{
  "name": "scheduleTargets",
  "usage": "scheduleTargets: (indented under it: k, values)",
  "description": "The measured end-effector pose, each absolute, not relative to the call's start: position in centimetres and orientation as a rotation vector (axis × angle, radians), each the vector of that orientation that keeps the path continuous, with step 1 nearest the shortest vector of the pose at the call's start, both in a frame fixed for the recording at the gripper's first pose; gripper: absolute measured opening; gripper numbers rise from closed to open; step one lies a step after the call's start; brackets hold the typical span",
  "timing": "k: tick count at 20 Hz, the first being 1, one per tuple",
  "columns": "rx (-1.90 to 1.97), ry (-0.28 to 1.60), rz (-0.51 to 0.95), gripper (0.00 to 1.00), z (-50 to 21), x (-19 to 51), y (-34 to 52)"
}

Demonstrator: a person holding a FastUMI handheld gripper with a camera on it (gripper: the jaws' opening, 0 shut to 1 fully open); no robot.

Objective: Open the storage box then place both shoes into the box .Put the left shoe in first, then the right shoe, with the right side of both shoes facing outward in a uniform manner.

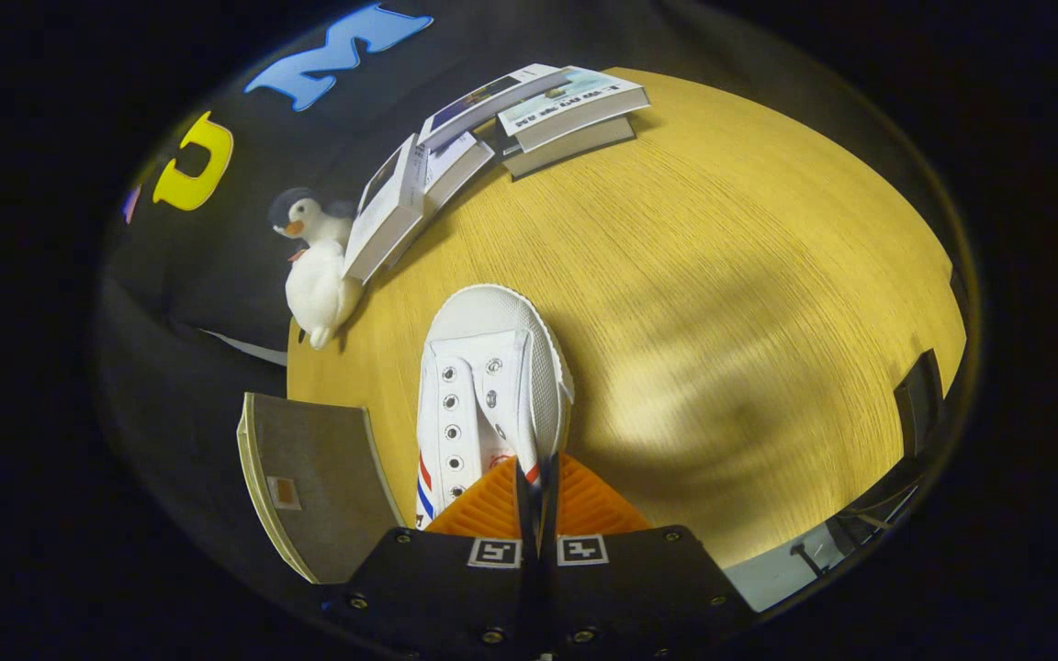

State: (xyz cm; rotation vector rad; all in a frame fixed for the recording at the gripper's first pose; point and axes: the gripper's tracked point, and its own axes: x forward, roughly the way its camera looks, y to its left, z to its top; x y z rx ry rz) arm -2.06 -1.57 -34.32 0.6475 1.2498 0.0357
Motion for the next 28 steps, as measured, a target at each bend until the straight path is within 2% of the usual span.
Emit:
scheduleTargets:
  k: [14,28]
  values:
    - [0.658,1.134,0.218,0.0,-23.0,0.2,10.5]
    - [0.563,1.144,0.319,0.0,-21.0,-0.6,22.3]
